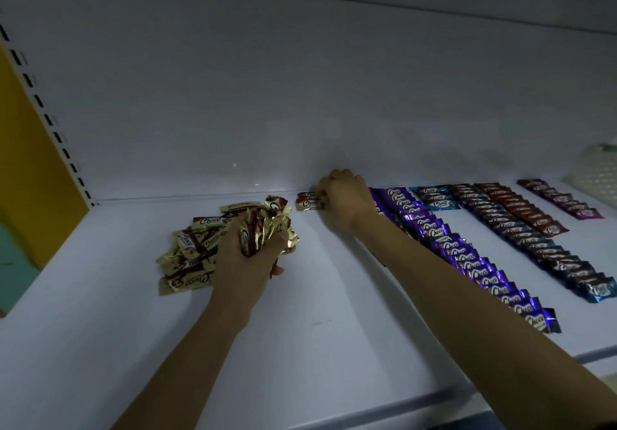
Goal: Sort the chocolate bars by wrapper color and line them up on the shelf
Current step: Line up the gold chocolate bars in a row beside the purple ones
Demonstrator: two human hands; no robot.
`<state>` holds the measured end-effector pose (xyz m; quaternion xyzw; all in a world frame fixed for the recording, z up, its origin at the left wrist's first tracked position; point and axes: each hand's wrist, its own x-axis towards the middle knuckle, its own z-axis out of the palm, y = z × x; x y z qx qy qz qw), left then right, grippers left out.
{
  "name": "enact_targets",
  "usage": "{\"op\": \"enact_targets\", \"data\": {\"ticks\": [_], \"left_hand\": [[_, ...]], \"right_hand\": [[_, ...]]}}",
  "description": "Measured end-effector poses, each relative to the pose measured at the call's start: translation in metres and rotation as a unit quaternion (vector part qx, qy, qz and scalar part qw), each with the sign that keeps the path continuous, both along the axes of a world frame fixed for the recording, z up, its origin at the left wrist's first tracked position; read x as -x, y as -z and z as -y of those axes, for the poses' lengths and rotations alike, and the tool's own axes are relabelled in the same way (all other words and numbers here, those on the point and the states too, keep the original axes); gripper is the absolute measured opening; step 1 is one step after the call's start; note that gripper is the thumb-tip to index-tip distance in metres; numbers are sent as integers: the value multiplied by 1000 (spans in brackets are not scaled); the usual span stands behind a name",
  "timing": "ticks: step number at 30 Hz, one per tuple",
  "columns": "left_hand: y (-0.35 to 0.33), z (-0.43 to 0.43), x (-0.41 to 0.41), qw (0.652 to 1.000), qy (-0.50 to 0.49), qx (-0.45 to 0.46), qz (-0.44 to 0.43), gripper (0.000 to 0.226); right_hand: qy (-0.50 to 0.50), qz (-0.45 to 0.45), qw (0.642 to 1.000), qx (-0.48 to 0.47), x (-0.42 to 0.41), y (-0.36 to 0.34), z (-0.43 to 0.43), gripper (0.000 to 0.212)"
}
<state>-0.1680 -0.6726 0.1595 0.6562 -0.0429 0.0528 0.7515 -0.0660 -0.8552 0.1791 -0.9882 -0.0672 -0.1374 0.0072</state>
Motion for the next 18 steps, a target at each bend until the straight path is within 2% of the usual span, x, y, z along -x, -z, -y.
{"op": "enact_targets", "data": {"ticks": [1, 2, 3, 4, 5, 7, 9, 13, 18], "left_hand": [[-1, 0, 1, 1000, 1, 1, -2, 27], [-3, 0, 2, 1000, 5, 1, -2, 27], [-5, 1, 3, 1000, 10, 0, -3, 26], [-7, 1, 4, 1000, 13, 2, -6, 25], [-8, 1, 6, 1000, 15, 4, -10, 27], [-11, 1, 9, 1000, 25, -2, -6, 33], [-13, 2, 11, 999, 39, -19, -3, 36], [-9, 1, 11, 999, 41, -27, -13, 21], [-6, 0, 8, 1000, 23, -10, -15, 20]], "right_hand": [[-14, 13, 996, -84, 8, -2, -2, 22], [-33, 3, 973, -230, 19, -7, -6, 21], [-55, -43, 916, -394, 34, -16, -13, 23], [-76, -102, 849, -512, 50, -24, -18, 27], [-93, -153, 808, -561, 64, -30, -22, 30], [-118, -190, 804, -551, 81, -35, -27, 22], [-110, -168, 800, -566, 89, -36, -27, 14], [-55, -110, 771, -625, 90, -35, -14, 15], [1, -78, 749, -658, 95, -33, -2, 19]]}}
